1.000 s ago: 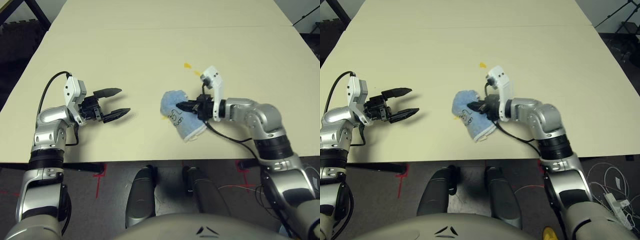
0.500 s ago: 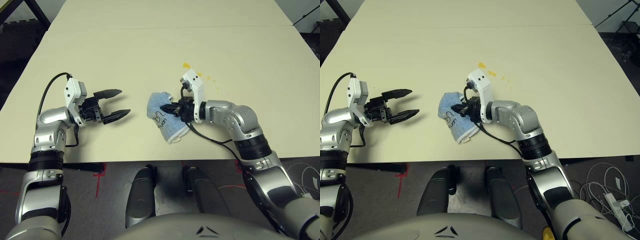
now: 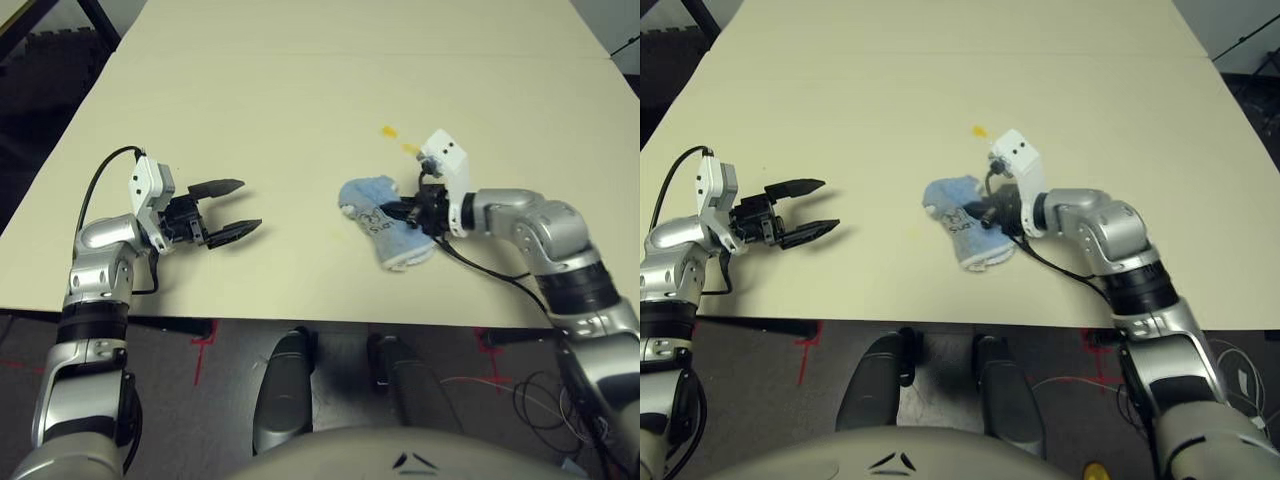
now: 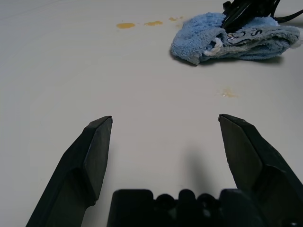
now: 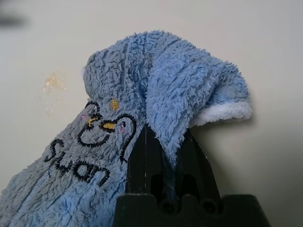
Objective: Wipe the water off the table with a rag.
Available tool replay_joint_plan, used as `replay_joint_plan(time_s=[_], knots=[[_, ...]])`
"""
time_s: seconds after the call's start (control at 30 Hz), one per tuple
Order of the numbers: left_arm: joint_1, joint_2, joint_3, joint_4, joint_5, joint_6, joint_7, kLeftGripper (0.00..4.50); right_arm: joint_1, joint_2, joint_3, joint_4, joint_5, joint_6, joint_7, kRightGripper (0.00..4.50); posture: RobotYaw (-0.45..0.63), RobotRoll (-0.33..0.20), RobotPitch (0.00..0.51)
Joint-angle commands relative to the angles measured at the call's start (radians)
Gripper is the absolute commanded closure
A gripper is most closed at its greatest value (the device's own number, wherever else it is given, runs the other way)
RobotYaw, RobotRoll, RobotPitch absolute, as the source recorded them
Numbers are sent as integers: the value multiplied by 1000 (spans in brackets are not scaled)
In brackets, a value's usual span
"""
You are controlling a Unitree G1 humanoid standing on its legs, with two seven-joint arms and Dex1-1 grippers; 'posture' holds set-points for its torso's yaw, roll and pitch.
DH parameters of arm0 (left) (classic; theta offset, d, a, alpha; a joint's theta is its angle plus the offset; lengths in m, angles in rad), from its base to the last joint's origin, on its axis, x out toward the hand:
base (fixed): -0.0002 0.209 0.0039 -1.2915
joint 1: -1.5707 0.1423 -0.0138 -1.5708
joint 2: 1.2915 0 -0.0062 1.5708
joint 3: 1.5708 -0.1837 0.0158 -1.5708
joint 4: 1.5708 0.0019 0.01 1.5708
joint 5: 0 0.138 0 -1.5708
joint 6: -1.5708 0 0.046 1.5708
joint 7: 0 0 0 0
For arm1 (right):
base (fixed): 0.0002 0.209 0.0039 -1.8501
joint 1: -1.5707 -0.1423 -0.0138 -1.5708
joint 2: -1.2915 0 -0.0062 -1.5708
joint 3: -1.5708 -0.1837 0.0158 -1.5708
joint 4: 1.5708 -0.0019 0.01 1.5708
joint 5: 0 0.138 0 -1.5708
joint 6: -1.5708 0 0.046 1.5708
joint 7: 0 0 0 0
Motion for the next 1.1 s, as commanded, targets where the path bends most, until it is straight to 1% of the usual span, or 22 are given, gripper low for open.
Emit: replay_joint_plan(time_s=[0.03,0.1,0.17,0.3,0.43,0.5,0.73,0.97,1.1], knots=[[4,-5,-15,5,14,-10,-7,0,3,-43,-54,30,-2,0,8,4494,192,0,224],[1,-7,-18,10,15,-14,-8,0,-17,-29,-95,36,31,9,8,4494,185,0,221],[-2,-8,-21,14,15,-15,-9,0,-43,5,-154,39,82,27,4,4494,185,0,221],[-11,-14,-26,22,17,-19,-9,0,-142,69,-301,69,185,76,-40,4494,176,0,216],[-21,-19,-29,32,21,-22,-12,0,-239,92,-388,161,202,52,-110,4494,167,0,214],[-26,-21,-30,35,22,-23,-14,0,-268,91,-393,214,172,14,-136,4494,167,0,214],[-34,-24,-32,38,24,-26,-14,0,-323,86,-342,458,20,-166,-214,4494,169,0,214],[-24,-20,-26,24,20,-21,-9,0,-372,96,-304,696,-80,-292,-205,4494,183,0,219],[-16,-19,-25,15,19,-18,-5,0,-416,130,-274,851,-125,-361,-175,4494,183,0,219]])
